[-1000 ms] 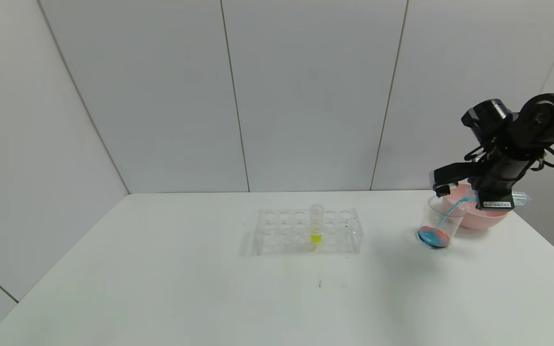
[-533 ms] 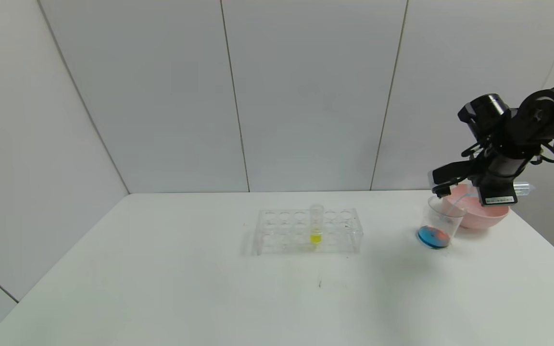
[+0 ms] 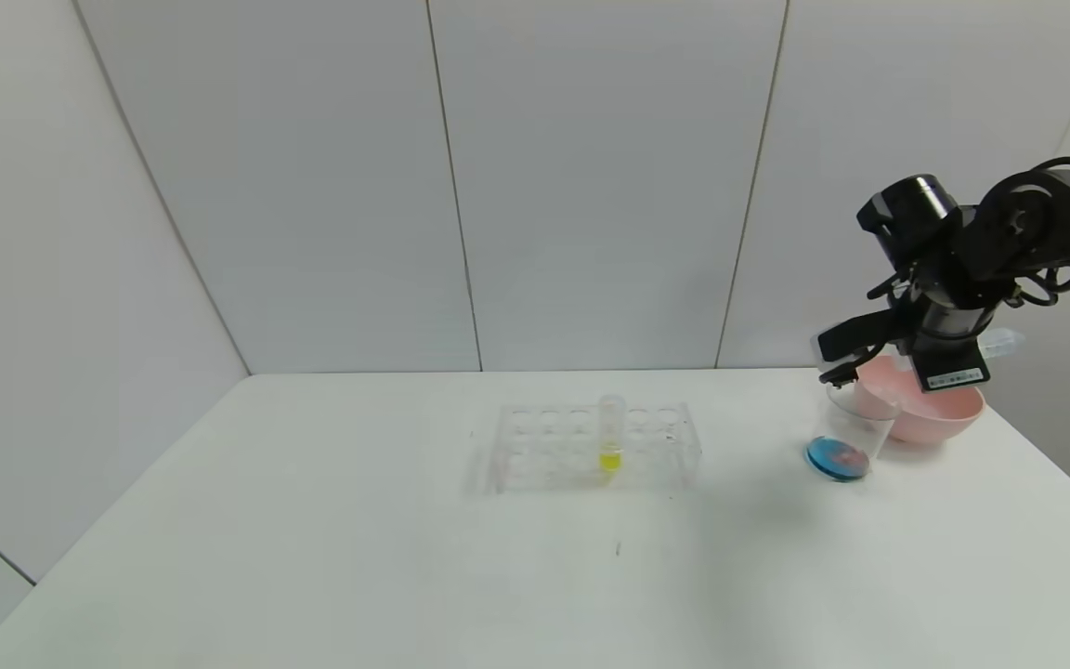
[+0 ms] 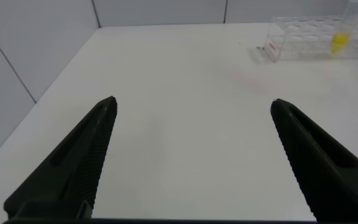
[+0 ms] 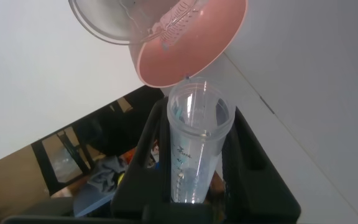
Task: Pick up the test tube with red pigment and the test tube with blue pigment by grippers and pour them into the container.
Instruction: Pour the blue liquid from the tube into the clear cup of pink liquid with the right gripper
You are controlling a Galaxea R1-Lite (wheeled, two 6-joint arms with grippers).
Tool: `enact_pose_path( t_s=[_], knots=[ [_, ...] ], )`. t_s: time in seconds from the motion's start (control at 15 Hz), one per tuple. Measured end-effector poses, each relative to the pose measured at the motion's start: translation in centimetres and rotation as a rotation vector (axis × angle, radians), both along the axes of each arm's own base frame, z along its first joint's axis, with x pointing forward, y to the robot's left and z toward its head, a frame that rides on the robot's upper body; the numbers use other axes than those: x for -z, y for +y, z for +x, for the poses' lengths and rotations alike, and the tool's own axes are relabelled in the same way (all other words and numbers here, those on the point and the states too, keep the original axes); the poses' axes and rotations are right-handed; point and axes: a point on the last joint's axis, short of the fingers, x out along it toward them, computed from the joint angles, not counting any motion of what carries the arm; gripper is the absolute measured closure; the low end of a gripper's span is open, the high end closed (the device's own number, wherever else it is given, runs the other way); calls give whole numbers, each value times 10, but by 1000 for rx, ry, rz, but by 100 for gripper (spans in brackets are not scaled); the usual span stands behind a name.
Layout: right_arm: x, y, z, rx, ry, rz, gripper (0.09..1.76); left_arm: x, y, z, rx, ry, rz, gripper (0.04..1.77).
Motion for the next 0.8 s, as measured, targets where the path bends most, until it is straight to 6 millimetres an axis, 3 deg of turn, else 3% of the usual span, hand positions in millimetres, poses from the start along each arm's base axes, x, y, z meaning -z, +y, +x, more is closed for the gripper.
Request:
enact_pose_path(
  t_s=[0.33,0.8],
  knots=[
    [-3,-8,-1,-7,-6,69,132,0,0,0,0,0,0,5],
    [-31,-42,-16,14,-118,714,132,0,0,0,0,0,0,5]
  ],
)
